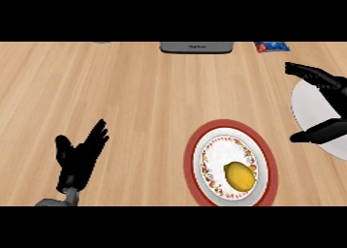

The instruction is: Pick the lemon from the plate and place it in the plate

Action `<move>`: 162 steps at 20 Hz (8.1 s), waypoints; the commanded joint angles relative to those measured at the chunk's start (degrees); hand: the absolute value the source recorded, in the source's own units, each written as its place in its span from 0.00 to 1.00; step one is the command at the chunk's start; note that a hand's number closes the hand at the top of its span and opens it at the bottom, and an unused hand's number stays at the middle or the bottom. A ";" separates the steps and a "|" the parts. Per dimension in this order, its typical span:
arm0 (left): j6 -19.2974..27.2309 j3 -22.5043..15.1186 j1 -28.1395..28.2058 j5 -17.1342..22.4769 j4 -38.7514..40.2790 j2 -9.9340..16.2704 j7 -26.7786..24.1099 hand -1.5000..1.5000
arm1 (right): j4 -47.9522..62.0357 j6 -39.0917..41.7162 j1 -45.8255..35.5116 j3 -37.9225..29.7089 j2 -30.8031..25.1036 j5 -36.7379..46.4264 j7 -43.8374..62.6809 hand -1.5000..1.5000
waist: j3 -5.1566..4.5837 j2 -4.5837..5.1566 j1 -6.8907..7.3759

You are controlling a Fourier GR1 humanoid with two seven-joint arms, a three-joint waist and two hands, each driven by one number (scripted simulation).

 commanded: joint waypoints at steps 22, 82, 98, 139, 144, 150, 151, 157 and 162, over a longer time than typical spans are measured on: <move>-3.65 3.97 0.64 -1.87 0.98 -1.52 0.03 0.50 | -26.09 1.53 11.26 16.17 3.64 32.79 23.94 0.00 | -0.03 -0.07 -0.69; -5.72 9.49 2.18 -10.24 -0.88 -8.61 3.49 0.50 | -39.92 -40.88 30.98 13.36 36.41 75.01 54.13 1.00 | -0.06 -0.33 -2.33; -8.52 9.46 5.42 -9.78 -4.16 -7.76 2.27 0.50 | -39.38 -54.23 31.21 -13.38 26.82 44.28 42.50 1.00 | 0.04 -0.10 -0.80; -7.03 8.40 0.77 -12.75 -1.14 -10.54 2.25 0.50 | 49.86 -34.16 -9.26 -47.63 -1.23 16.07 -6.69 0.00 | 0.42 1.11 1.66; -8.12 9.45 0.25 -10.72 -2.69 -10.13 4.14 0.50 | 53.53 -25.40 -7.50 -50.17 -6.96 13.45 -5.17 0.00 | 0.41 1.05 1.57; -8.54 10.24 1.45 -10.98 -2.30 -8.96 3.78 0.50 | 54.65 -8.74 -0.20 -50.17 -8.94 11.62 -9.46 0.00 | 0.26 0.45 0.37; -8.66 9.76 1.40 -10.36 -3.90 -9.56 4.91 0.50 | 54.70 -6.80 2.29 -49.73 -9.36 12.16 -11.91 0.00 | 0.32 0.50 0.42; -10.71 11.57 3.63 -9.85 -4.56 -6.93 3.54 0.50 | 53.97 -3.19 7.20 -47.28 -9.72 13.25 -16.76 0.00 | 0.21 0.25 0.24; -8.01 8.64 4.28 -11.79 -5.40 -10.80 3.68 0.50 | 53.94 -1.49 13.43 -45.64 -11.84 14.37 -20.78 0.00 | 0.22 0.16 -0.12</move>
